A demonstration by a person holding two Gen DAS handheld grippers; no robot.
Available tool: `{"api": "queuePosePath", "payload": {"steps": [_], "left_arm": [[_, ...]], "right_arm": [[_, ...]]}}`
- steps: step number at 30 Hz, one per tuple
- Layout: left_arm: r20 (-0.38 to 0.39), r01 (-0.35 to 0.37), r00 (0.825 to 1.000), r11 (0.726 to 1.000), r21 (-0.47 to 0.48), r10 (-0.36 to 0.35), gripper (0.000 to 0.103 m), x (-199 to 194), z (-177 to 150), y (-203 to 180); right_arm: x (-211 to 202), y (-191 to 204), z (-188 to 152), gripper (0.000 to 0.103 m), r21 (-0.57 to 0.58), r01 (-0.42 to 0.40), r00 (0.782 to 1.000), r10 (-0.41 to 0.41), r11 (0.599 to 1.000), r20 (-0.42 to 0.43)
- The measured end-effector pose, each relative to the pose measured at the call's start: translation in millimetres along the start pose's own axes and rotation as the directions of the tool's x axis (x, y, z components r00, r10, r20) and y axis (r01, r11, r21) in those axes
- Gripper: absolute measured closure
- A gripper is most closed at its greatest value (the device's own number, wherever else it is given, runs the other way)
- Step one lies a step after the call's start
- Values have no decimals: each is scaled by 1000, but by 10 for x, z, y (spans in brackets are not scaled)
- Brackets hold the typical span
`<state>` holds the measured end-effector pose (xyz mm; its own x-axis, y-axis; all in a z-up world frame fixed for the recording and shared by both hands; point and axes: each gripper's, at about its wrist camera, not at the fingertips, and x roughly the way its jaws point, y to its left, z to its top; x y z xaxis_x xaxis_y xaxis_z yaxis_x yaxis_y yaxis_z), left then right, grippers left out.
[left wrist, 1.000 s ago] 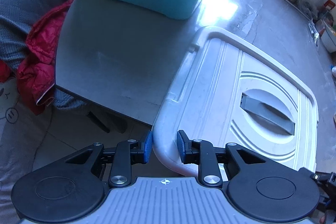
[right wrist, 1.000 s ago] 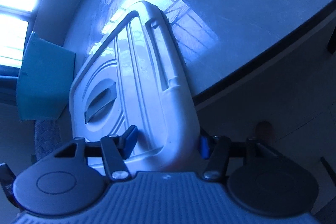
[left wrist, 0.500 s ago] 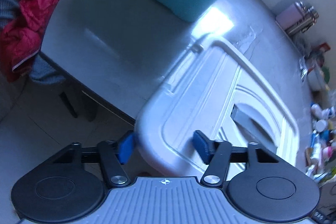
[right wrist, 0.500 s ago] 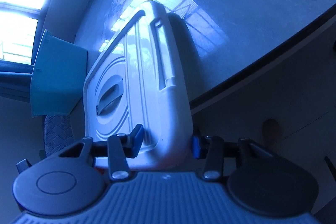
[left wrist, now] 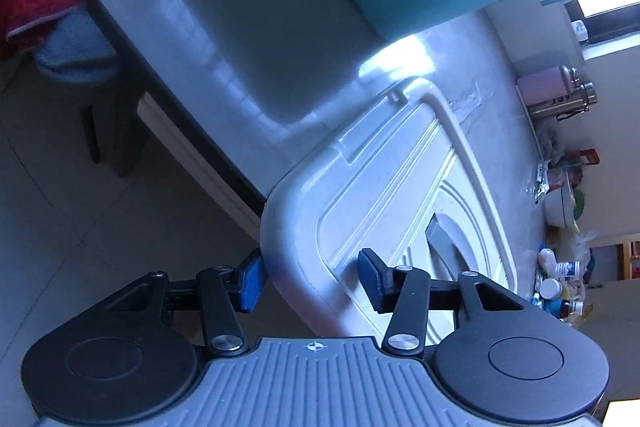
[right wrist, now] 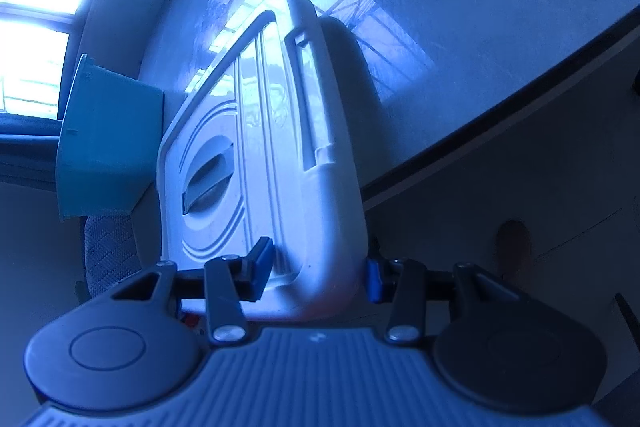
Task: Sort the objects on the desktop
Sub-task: 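Lift the white lid off the table with both grippers, tilting it up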
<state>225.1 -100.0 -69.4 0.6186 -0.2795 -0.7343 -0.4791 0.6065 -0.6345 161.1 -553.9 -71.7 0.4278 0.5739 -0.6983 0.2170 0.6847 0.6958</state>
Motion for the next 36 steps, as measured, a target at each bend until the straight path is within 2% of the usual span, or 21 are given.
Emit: {"api": "queuePosePath", "payload": {"steps": [4,10,17,27,36], "left_arm": [[48,-1,999,997,74,-3,59,-167,-61,-127],[116,-27,993,988,154,9,61,-442,-81,-356],[163,1,986,987,161,-28,61,-773,-53,-388],[216,35,974,985,166,-71,61,-997,1,-551],[236,56,966,979,195,-103,61,-1267,-156,-549]], "right_arm": [[-85,24,-12,57,-42,-13,1000,14,999,11],[-212,202,-10,56,-125,-22,998,29,992,52],[-341,401,-20,56,-193,-45,994,63,980,88],[-544,555,-76,56,-245,-62,988,94,967,122],[-749,553,-236,56,-260,-72,982,115,963,152]]}}
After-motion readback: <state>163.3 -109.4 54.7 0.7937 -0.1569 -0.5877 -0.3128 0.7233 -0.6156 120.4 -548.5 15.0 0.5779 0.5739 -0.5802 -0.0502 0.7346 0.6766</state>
